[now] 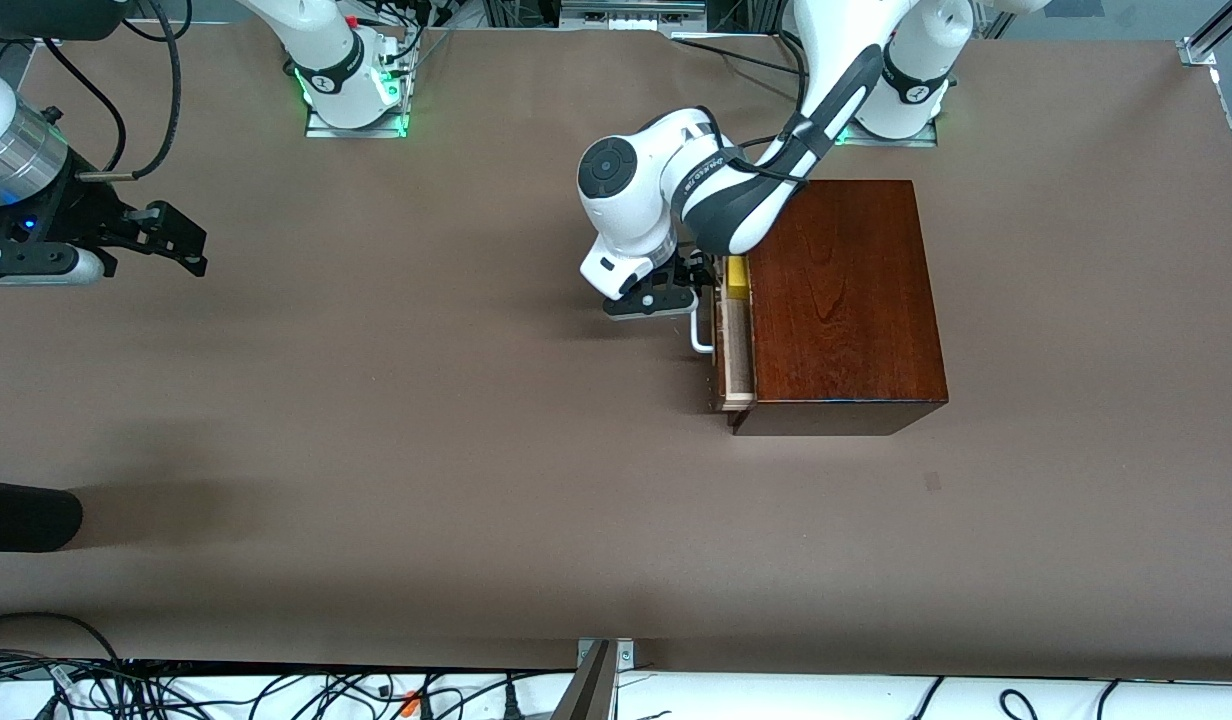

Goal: Open drawer, take yellow block, close drawer
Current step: 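Pull the drawer open by its handle with the left gripper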

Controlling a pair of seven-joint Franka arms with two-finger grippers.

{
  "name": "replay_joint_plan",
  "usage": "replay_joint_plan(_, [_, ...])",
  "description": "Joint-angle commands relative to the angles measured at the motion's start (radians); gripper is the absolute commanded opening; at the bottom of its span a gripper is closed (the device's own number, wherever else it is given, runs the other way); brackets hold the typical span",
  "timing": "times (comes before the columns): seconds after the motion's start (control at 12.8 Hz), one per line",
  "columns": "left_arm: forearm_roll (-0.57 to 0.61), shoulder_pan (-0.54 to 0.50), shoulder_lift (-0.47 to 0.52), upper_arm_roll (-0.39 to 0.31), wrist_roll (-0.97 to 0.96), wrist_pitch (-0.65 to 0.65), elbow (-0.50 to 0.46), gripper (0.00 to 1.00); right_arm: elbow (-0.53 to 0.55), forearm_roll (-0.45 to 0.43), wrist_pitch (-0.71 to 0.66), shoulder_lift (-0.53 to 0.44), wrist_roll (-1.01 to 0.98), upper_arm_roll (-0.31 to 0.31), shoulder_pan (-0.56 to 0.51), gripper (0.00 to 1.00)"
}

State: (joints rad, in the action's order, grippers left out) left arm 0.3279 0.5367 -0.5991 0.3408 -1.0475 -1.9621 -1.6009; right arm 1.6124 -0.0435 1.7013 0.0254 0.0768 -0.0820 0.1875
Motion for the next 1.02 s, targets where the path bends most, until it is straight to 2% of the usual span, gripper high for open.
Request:
replay_joint_plan(0.0, [-0.064, 0.017, -0.004, 0.000, -0.019, -0.049, 0.012, 1.00, -0.026, -0.013, 0.038, 0.010, 0.006, 0.005, -0.007, 1.00])
replay_joint_plan(0.16, [-0.102, 0.032, -0.011, -0.002, -0.019, -0.086, 0.013, 1.00, -0.025, -0.010, 0.101, 0.017, 0.014, 0.007, 0.000, 1.00])
replay_joint_plan(0.39, [-0.141, 0.034, -0.028, -0.002, -0.019, -0.129, 0.018, 1.00, -0.025, -0.006, 0.113, 0.031, 0.014, 0.011, 0.001, 1.00])
replay_joint_plan(0.55, [-0.145, 0.037, -0.042, -0.002, -0.019, -0.132, 0.050, 1.00, -0.026, -0.004, 0.129, 0.037, 0.014, 0.013, 0.007, 1.00])
replay_joint_plan(0.94, [-0.145, 0.043, -0.044, -0.002, -0.019, -0.133, 0.055, 1.00, -0.025, -0.003, 0.130, 0.047, 0.006, 0.007, 0.004, 1.00])
